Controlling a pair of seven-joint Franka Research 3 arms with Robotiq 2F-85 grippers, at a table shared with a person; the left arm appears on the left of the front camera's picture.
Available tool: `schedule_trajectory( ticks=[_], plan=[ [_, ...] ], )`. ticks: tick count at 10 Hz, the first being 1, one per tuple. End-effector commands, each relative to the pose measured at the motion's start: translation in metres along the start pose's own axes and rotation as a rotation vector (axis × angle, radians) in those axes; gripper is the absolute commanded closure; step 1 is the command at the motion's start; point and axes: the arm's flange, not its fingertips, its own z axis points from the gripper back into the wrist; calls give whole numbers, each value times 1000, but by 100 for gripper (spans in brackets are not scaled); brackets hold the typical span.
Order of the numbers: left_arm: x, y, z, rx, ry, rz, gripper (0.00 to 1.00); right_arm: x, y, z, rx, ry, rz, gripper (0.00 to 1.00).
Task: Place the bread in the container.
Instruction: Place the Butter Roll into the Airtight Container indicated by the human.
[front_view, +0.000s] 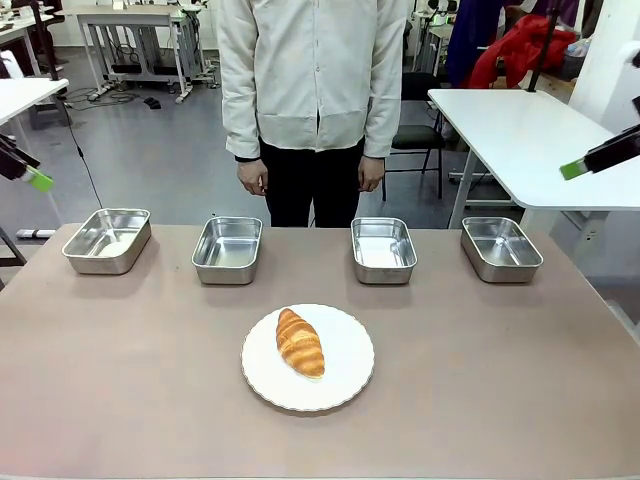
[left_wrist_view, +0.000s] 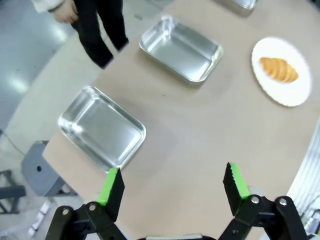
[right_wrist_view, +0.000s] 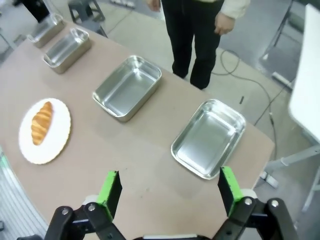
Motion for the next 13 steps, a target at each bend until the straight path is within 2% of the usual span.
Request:
schedule_trajectory(
  ticks=[1, 5, 13],
  plan=[
    [-10, 34, 26, -31, -118, 30, 0, 7, -45, 10, 92, -70, 11, 0],
    [-24, 50, 48, -19, -250, 64, 0, 0, -80, 21, 144, -127, -13, 0],
    [-24, 47, 45, -31, -276, 117, 0, 0, -90, 19, 156, -152, -61, 0]
  ],
)
